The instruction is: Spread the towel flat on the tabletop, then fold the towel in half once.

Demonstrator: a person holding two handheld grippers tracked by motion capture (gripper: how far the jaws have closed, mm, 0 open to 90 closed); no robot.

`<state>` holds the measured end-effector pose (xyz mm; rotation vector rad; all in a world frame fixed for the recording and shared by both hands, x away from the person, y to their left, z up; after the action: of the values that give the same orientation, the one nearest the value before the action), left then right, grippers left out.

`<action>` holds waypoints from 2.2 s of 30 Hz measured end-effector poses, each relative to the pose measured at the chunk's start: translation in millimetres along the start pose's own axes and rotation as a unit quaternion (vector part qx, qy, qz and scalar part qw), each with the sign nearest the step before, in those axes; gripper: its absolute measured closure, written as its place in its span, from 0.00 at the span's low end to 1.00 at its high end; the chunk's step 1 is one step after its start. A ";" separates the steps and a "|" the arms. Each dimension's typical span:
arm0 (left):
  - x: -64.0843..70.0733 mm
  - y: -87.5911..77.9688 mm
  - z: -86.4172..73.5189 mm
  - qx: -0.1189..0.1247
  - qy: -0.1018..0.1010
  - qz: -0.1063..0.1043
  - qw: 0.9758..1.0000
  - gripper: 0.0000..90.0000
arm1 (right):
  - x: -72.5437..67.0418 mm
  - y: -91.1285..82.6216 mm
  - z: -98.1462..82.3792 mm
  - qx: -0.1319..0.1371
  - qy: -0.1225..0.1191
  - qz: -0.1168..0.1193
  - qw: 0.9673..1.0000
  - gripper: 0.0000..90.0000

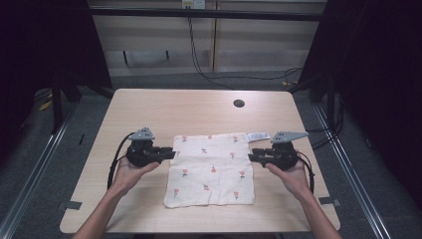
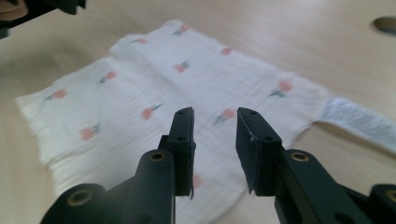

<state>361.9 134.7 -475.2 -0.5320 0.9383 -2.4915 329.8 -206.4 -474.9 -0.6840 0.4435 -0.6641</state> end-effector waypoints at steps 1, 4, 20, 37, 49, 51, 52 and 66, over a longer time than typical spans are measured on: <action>4.0 -0.3 -2.5 -0.003 0.004 -0.005 1.000 0.82 | -6.7 2.4 -3.8 -0.006 -0.007 0.006 1.000 0.75; 15.5 -1.5 -11.5 -0.008 0.007 -0.021 1.000 0.78 | -23.1 8.1 -13.8 -0.020 -0.015 0.024 0.999 0.75; 29.6 33.5 -60.8 -0.083 0.038 -0.020 0.996 0.66 | -33.6 42.8 -53.5 -0.088 -0.034 0.021 0.995 0.65; 39.1 35.3 -69.1 -0.096 0.104 -0.002 0.990 0.80 | -43.9 36.2 -66.7 -0.116 -0.062 0.031 0.991 0.99; 56.2 21.3 -84.7 -0.114 0.107 -0.022 0.987 0.98 | -55.3 29.3 -75.0 -0.120 -0.077 0.043 0.989 1.00; 59.5 19.2 -87.4 -0.114 0.107 -0.023 0.987 0.98 | -58.2 28.7 -75.9 -0.122 -0.077 0.048 0.988 1.00; 60.1 17.4 -89.0 -0.118 0.107 -0.025 0.987 0.98 | -59.6 28.6 -76.5 -0.123 -0.077 0.051 0.988 1.00; 48.1 5.4 -71.5 -0.064 0.056 -0.027 0.996 0.69 | -48.5 17.5 -56.6 -0.060 -0.050 0.049 0.996 0.77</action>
<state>288.2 144.1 -519.2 -0.4674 1.1457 -2.5435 270.2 -187.3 -518.9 -0.8002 0.4233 -0.5112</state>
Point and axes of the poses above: each handheld gripper's, and its own axes: y roughly forward along the jaws, z roughly out of its top, x roughly to its right, the point moved 6 cm from there along y, roughly forward along the jaws, and after that the axes turned 9 degrees about -x, right-handed, at the moved point
